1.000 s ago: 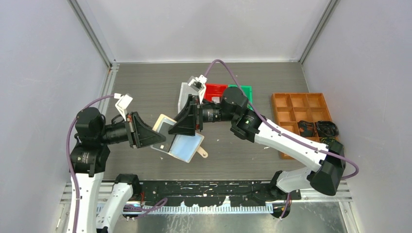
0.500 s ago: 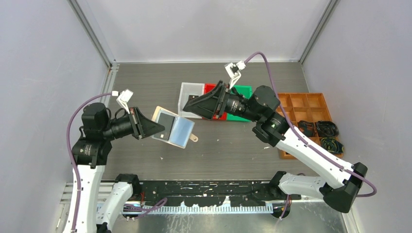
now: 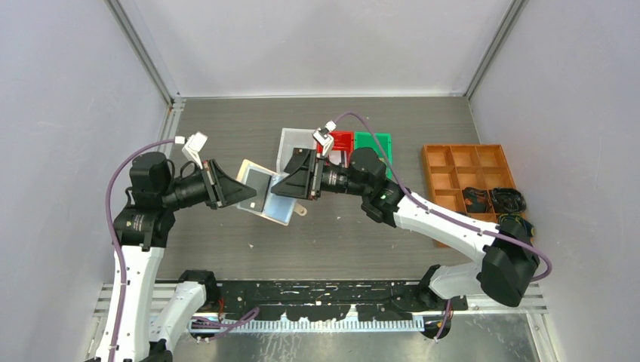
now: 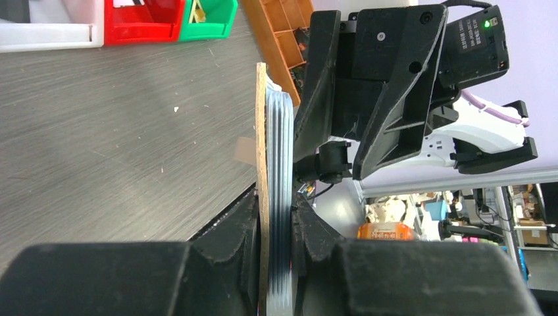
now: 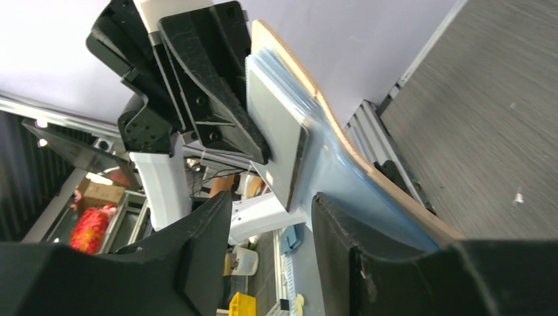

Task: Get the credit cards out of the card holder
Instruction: Remove the credit card from the card holder.

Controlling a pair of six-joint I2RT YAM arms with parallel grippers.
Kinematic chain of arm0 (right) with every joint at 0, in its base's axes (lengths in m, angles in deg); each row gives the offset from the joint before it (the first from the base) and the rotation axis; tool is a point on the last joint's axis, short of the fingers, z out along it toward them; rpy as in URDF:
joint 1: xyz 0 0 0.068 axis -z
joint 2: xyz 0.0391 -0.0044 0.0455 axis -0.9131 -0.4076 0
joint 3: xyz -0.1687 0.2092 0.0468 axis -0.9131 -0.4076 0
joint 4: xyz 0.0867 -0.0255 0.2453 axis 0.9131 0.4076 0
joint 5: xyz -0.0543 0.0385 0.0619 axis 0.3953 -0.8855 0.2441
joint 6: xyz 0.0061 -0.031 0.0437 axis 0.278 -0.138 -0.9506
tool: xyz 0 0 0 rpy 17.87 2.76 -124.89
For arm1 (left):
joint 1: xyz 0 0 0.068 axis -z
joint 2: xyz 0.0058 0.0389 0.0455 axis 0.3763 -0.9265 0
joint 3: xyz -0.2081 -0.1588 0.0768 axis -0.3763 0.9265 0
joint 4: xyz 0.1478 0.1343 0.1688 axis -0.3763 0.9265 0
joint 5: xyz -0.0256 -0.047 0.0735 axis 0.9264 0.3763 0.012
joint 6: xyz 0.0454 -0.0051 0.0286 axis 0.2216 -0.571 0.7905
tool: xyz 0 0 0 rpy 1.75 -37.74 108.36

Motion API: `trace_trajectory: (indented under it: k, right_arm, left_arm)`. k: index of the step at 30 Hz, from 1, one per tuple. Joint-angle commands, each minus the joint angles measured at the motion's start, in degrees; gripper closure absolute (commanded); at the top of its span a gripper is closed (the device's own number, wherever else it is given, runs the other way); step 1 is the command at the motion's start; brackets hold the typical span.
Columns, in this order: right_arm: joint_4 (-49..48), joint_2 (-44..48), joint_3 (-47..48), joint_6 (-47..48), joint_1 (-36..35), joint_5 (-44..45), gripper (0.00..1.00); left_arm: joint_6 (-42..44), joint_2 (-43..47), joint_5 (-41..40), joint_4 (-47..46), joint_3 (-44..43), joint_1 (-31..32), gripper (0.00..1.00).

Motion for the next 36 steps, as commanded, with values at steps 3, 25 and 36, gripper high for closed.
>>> trace_trajectory:
  k: [3,25,36]
  right_arm:
    - [-13.39,-3.97,1.87,-5.37,-1.21,-2.83,0.5]
    - [-38.42,-11.02,0.44,-18.87,-2.16,-1.38,0.68]
    - [-37.46,-11.0,0.01,-17.74,-2.27,0.12,0.8]
  left_arm:
    - [-2.96,0.1,0.94,-3.58,-2.46,0.07,0.97]
    - [-22.63,-0.7,14.23,-23.13,4.87,0.14,0.79]
    - [-26.27,1.54,17.32,-27.54,6.48,0.03,0.81]
